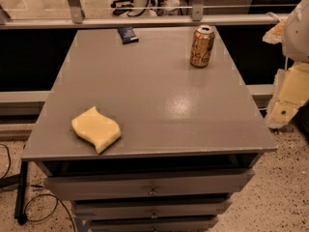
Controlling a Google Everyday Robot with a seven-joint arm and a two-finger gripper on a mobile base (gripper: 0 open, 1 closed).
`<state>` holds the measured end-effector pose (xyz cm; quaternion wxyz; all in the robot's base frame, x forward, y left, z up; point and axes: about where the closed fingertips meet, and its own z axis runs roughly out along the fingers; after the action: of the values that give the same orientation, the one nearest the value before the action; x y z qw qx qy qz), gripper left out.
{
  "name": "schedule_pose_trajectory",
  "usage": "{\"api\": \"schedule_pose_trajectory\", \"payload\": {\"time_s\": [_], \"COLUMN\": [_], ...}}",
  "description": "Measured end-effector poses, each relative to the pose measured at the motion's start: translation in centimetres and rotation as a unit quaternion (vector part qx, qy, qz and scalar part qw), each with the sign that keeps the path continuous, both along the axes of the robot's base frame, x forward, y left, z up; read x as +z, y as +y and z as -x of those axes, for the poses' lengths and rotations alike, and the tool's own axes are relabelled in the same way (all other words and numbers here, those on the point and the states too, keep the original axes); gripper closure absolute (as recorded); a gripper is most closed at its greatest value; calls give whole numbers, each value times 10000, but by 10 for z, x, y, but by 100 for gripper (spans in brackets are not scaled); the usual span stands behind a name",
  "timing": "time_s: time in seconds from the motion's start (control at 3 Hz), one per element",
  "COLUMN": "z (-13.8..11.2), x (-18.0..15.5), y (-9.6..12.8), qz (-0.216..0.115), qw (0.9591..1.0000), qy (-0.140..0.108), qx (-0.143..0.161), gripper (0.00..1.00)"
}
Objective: Knock orange can over
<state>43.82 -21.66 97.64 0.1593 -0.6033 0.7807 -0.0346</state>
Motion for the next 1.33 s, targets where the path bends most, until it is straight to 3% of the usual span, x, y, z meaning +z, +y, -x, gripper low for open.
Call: {"api": "schedule_pose_trajectory", "payload": {"time_s": [0.33,0.67,1.0,1.33], "z": [-5,-45,-107,-168], "x": [0,-15,-34,-56], "y": [0,-9,-23,-31], "qz": [40,85,-363,-1204], "qw": [10000,9993,9967,9880], "qy": [-91,-367,-687,-830], "qx": [-3,-23,-222,-499], "gripper": [0,0,0,0]}}
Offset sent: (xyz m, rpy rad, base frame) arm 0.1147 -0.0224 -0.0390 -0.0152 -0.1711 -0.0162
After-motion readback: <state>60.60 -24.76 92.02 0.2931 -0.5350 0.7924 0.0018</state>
